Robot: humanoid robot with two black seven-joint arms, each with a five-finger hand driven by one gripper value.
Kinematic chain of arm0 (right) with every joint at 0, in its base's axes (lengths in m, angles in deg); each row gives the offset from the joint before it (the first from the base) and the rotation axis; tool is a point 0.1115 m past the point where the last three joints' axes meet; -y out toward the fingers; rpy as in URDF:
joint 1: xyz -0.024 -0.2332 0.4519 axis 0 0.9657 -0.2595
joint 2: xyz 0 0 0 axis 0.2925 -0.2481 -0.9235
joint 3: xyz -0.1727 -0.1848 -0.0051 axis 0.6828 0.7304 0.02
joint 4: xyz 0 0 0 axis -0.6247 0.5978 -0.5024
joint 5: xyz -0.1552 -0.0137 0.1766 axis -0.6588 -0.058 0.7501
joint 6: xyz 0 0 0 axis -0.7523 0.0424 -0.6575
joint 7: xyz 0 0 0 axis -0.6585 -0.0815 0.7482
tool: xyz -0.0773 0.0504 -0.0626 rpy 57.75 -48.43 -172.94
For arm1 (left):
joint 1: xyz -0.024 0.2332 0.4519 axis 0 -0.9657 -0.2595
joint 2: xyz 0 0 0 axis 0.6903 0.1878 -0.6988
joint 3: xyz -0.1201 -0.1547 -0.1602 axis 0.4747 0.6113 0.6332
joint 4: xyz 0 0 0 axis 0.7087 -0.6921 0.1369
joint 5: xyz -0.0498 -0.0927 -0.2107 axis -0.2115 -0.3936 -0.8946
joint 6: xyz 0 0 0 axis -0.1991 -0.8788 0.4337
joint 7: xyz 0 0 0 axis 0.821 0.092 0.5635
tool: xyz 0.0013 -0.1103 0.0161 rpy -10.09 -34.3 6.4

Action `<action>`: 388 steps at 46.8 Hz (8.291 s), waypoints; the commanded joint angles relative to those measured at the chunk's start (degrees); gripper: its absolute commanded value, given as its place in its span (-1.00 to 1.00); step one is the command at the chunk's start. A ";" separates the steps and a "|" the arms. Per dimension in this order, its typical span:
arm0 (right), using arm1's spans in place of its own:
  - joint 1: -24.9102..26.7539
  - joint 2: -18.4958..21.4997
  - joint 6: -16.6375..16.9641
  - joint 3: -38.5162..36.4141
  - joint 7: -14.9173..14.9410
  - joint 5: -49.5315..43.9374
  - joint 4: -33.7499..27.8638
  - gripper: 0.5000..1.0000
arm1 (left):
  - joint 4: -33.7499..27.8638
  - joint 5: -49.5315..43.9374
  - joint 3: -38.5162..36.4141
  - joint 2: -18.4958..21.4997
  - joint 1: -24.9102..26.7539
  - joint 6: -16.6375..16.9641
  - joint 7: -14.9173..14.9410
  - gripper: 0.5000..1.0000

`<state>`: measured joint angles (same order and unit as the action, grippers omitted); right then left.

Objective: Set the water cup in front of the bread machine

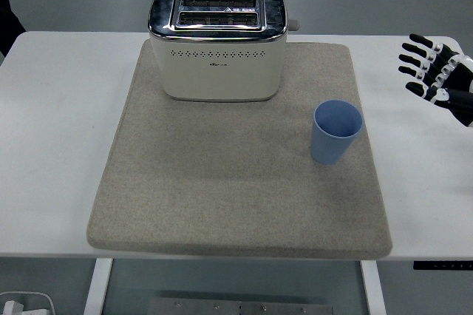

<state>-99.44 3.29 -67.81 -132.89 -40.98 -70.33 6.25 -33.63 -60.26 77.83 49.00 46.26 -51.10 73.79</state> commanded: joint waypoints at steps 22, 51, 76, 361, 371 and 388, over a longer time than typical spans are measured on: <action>5.26 2.82 -6.41 0.70 7.85 -19.38 1.68 0.69 | 0.00 0.01 -0.03 0.00 0.00 0.00 0.00 1.00; 6.06 5.46 -10.29 2.63 7.68 -22.11 1.68 0.69 | 0.00 0.01 0.06 0.00 0.00 0.00 0.00 1.00; 5.35 6.17 -9.58 3.51 7.06 -22.02 1.50 0.69 | 0.00 0.01 0.06 0.00 0.00 0.00 0.00 1.00; -10.99 41.15 -29.36 18.36 0.03 -21.14 -10.89 0.69 | 0.00 0.01 -0.03 0.00 0.00 0.00 0.00 1.00; -10.82 41.15 -29.27 18.19 0.12 -21.06 -10.80 0.69 | 0.00 0.01 -0.03 0.00 0.00 0.00 0.00 1.00; -11.43 41.15 -29.18 17.84 0.03 -21.06 -9.83 0.70 | 0.00 0.01 -0.03 0.00 0.00 0.00 0.00 1.00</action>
<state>-110.65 44.44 -97.05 -115.03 -40.90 -91.39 -3.68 -33.63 -60.25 77.82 49.00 46.26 -51.10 73.79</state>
